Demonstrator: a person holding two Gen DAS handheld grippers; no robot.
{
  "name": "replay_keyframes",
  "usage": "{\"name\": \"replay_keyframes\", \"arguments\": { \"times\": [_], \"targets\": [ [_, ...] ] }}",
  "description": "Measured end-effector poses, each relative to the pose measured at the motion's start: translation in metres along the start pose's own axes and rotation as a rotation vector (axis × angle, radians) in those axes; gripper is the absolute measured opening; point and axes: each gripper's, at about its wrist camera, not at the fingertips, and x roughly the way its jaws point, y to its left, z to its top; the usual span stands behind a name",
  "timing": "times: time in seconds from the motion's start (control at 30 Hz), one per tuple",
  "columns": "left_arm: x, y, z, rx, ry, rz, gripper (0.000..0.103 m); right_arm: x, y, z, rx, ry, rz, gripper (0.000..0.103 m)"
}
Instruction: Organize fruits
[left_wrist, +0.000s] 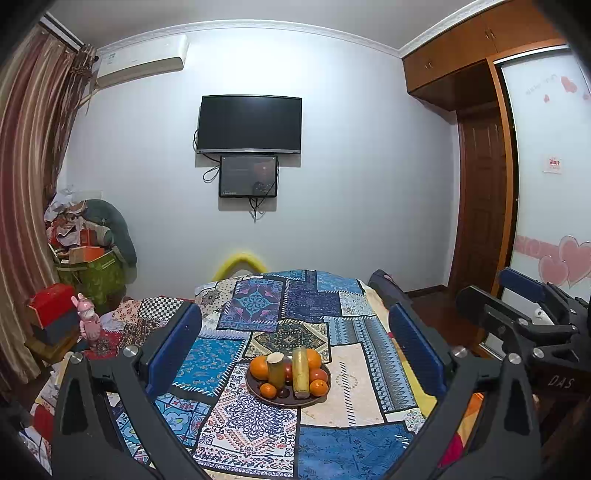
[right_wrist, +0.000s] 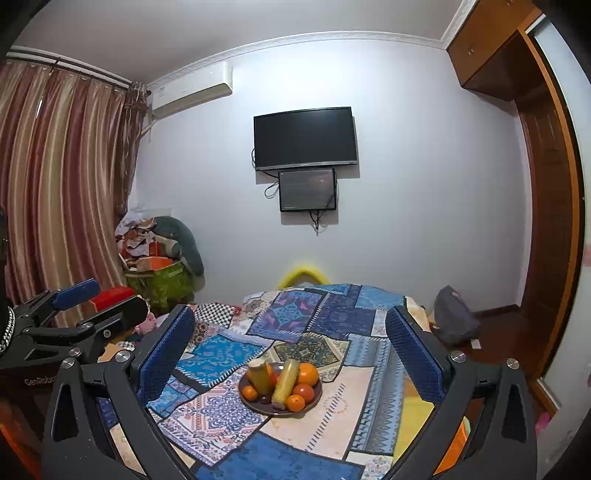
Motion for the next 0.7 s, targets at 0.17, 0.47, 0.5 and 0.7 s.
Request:
{"name": "replay_keyframes", "arguments": {
  "times": [0.17, 0.47, 0.5, 0.7],
  "targets": [
    [0.0006, -0.0015, -0.0006, -0.002, 0.006, -0.008, 0.103, -0.0023, 0.0003, 0.0012, -0.002, -0.002, -0.008, 0.103],
    [0.0038, -0.0031, -0.0009, 0.012, 0.018, -0.019, 0.103, -0.0029, -0.0008, 0.0028, -0.001, -0.002, -0.016, 0.103],
    [0.0042, -0.0029, -0.0008, 0.011, 0.020, -0.021, 0.103, -0.0030, -0.0008, 0.0030, -0.001, -0.002, -0.016, 0.103],
    [0.0075, -0.0007, -0.0012, -0.004, 0.034, -0.038, 0.103, -0.0034, -0.0015, 0.0036, 0.000, 0.000, -0.019, 0.103]
  ]
}}
